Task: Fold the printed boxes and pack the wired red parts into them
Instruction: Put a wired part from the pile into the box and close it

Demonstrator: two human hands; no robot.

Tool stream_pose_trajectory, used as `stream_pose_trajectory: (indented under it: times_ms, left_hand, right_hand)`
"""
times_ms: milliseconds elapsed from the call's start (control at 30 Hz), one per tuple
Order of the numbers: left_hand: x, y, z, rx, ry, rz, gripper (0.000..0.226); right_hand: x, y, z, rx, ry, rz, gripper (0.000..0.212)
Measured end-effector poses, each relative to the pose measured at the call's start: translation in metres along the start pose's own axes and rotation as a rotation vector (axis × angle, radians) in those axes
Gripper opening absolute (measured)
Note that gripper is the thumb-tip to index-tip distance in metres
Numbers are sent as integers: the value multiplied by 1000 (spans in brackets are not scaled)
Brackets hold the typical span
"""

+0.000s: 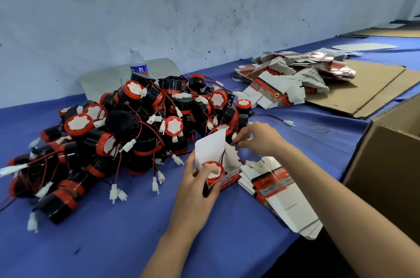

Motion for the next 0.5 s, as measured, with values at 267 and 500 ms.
stream_pose_trajectory:
  times_ms: [267, 500]
  left_hand:
    - [-1, -2, 13, -79, -1, -1, 42]
    - [4, -3, 17, -93, -73, 22, 29]
  right_hand:
    - [34, 10, 26, -178, -269, 139, 7]
    - [63, 33, 35, -259, -508, 212, 11]
Point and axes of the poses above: each hand's wrist, its own y-axis away from the middle knuckle, its own z-axis out of the back of the hand, x = y × z, the point moved 10 cm from there along -y, towards the middle knuckle
